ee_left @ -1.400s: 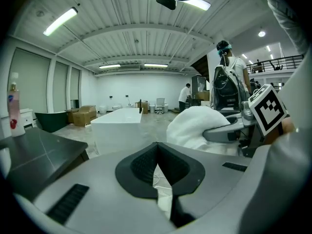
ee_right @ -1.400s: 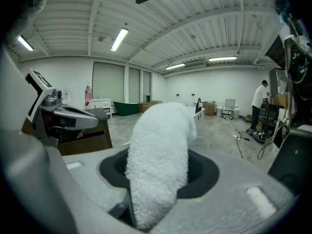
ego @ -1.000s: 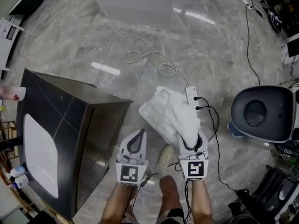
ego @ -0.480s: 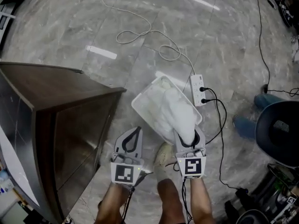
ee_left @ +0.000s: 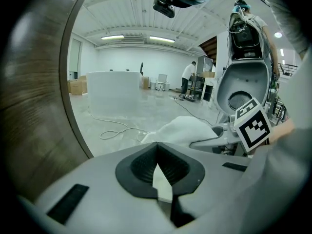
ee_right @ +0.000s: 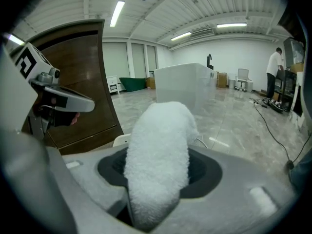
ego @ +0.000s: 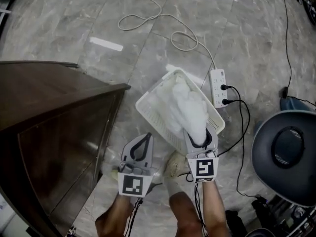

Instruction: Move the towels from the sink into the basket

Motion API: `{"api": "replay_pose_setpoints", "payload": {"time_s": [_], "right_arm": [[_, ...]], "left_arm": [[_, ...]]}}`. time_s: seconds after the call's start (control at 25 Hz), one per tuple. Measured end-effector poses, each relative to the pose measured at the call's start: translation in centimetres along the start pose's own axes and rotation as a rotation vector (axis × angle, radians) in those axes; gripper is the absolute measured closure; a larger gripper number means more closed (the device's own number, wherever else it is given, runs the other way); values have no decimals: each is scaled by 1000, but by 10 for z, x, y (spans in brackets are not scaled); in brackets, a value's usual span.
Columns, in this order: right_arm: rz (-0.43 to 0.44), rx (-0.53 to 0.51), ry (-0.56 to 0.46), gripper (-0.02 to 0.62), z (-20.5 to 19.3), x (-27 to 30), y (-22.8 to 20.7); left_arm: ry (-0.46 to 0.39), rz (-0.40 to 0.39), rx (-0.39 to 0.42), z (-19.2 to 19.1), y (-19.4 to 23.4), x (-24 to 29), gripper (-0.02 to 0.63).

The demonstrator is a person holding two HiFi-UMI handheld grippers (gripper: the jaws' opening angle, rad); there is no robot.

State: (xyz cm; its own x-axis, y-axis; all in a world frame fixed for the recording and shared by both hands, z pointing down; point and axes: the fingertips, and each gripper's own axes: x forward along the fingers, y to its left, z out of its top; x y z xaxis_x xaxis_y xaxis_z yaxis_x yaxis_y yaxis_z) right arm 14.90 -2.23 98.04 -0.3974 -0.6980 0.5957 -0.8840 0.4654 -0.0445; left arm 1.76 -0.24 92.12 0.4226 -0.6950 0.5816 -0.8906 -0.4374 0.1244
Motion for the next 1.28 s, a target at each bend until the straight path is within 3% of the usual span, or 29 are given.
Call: {"api": "replay_pose_setpoints", "payload": {"time_s": [0.16, 0.32, 0.64, 0.92, 1.28], "right_arm": [[13, 12, 15, 323, -16, 8, 6], [5, 26, 23, 213, -23, 9, 8], [-14, 44, 13, 186, -2, -13, 6], [-21, 56, -40, 187, 64, -51, 6], [-42, 33, -140, 244, 197, -131, 11]], "left_arm": [[18, 10, -16, -11, 4, 1, 597], [16, 10, -14, -8, 1, -4, 597], [-5, 8, 1, 24, -6, -17, 597], [-69, 9, 11, 91, -12, -47, 597], [-170, 30, 30, 209, -22, -121, 597]]}}
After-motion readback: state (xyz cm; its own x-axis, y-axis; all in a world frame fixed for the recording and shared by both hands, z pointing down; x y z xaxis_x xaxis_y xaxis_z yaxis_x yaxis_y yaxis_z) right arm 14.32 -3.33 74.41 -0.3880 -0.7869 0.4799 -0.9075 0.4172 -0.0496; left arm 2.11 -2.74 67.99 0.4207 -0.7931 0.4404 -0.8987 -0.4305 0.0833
